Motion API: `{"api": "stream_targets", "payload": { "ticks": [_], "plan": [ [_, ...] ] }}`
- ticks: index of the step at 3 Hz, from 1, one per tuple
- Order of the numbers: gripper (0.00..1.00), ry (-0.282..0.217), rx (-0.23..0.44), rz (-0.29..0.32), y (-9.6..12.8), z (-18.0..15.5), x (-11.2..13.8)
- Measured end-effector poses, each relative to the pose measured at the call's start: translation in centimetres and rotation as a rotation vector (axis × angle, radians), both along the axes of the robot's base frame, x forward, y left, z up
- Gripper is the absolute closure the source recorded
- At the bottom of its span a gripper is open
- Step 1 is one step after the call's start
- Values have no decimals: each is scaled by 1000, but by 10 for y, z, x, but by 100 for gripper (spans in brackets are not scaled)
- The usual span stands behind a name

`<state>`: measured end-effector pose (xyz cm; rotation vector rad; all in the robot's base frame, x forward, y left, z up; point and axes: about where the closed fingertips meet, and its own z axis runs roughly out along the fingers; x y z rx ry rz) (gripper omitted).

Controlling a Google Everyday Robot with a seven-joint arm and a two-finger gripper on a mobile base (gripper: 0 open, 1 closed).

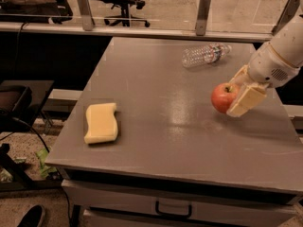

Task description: Move apple near sponge

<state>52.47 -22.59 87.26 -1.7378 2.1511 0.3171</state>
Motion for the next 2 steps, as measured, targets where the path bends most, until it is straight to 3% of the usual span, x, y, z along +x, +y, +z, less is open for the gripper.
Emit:
{"api": "stream_targets", "payload": {
  "ticks": [2],
  "plan": [
    [100, 5, 112, 109, 88, 8, 4]
  ]
}}
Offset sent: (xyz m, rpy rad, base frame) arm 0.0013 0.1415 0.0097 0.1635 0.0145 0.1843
